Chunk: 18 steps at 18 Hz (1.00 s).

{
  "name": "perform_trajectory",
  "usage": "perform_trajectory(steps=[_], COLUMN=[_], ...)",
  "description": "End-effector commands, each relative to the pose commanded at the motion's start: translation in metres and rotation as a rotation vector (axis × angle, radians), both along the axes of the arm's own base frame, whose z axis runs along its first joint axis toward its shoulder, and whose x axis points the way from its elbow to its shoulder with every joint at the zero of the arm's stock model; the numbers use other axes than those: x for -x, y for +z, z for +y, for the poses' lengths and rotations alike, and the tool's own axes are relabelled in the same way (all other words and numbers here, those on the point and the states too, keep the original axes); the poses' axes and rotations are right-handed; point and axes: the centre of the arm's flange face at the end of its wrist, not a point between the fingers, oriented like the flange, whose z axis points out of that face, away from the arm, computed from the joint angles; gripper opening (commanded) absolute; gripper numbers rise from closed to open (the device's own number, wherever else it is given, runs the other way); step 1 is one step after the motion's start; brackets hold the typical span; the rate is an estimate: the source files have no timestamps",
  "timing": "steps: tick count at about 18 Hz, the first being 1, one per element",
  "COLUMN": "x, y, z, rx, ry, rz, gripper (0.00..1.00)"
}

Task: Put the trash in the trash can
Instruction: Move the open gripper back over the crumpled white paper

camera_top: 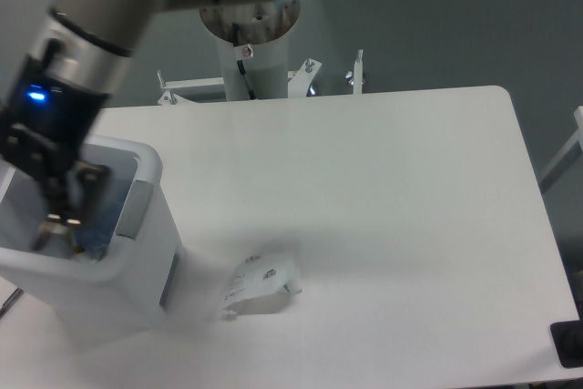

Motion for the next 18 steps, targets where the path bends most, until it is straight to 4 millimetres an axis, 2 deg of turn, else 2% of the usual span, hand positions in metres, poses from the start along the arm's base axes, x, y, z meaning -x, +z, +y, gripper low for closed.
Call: perform_trajectory(steps=[3,7,8,11,14,18], x=[0.072,0.132,0.139,0.158,0.176,0.186], y=[-0.024,-0.061,-0.070,-0.112,-0.155,-0.192], z=[-0.030,-0.063,-0.070,-0.078,-0.075,-0.074], rx=[0.026,0.084,0.118,0.280,0.385,0.473], ry=[0.084,0.105,0.113,0.115,0.122,0.101], rz=[0.007,0.076,0.109,0.190,0.183,0.207], gripper=[1.00,1.00,1.00,1.00,1.00,1.00])
